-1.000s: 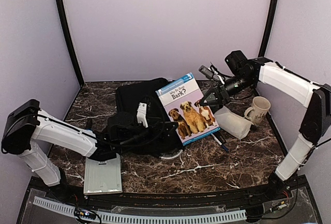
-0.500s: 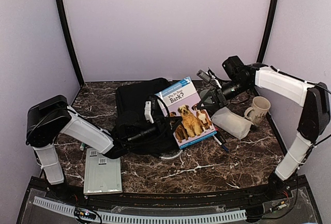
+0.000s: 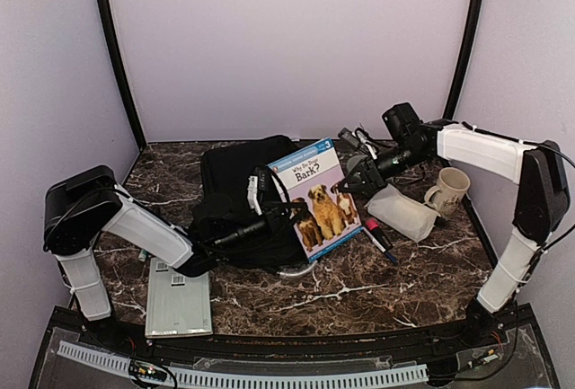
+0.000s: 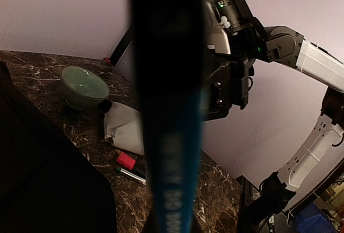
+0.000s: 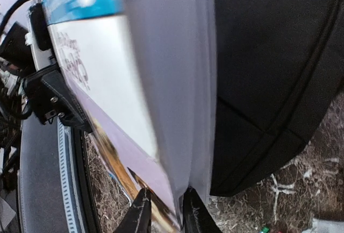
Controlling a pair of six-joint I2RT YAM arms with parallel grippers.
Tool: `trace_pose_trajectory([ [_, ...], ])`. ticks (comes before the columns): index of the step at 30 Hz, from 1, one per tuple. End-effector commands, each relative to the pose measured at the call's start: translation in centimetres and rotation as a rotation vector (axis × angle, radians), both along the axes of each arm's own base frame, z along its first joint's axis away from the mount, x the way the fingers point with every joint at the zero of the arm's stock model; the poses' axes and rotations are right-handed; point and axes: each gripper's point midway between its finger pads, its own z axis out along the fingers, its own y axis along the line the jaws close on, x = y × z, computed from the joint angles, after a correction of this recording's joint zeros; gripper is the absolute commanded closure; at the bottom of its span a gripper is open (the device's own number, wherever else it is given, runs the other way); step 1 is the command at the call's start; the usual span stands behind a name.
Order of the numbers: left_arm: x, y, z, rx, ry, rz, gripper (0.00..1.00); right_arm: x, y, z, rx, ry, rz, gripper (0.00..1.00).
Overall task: Pack the student bag
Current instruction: Pass from the right arm to the left, then pass from the left arm to the right
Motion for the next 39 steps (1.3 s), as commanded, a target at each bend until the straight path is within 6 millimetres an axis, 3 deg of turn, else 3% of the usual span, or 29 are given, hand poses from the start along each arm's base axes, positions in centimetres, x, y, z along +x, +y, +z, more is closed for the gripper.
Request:
trace_pose_trajectory([
  [1,-2.1,0.6,5.1,-0.075,-0.112,-0.077,1.00,2.7,-0.9,-2.0,-0.103,-0.117,-0.105,0.61],
  [4,-3.0,0.9,5.6,-0.042,-0.131,-0.114,1.00,3.0,-1.8,-3.2,-0.150,-0.156,-0.128,0.45],
  [9,-3.6,1.8,6.1,-0.006,-0.126,-0.159,1.00,0.5,-1.3,-2.8,-0.057,-0.136,-0.032,0.34],
  [12,-3.5,2.4,5.7,0.070,-0.108,-0.205,1.00,-1.2,-1.1,-1.0,0.037,-0.082,0.047,0.33],
  [18,-3.5,4.8,6.1,0.216,-0.143,-0.246,1.00,-4.0,-3.2,4.6,0.268,-0.065,0.219,0.31],
  [19,-3.5,5.1,6.4,0.208,-0.140,-0.261,1.00,-4.5,-3.4,5.2,0.287,-0.072,0.236,0.27],
  [21,-3.5,5.5,6.7,0.182,-0.131,-0.284,1.00,-5.3,-3.4,6.0,0.322,-0.068,0.260,0.02],
  [22,-3.4,5.5,6.6,0.182,-0.130,-0.292,1.00,-5.8,-3.2,6.3,0.345,-0.056,0.270,0.01],
  [25,-4.0,4.6,6.0,0.226,-0.119,-0.379,1.00,-6.8,-1.8,5.6,0.328,-0.024,0.285,0.00],
  [28,-4.8,4.0,6.5,0.195,-0.122,-0.447,1.00,-6.5,-0.4,4.4,0.256,-0.068,0.231,0.00],
  [31,-4.8,4.0,7.7,0.131,-0.142,-0.438,1.00,-5.6,0.7,4.7,0.279,-0.135,0.157,0.00],
  [39,-4.1,3.9,9.4,0.048,-0.159,-0.399,1.00,-7.8,3.4,5.0,0.328,-0.064,0.242,0.04],
])
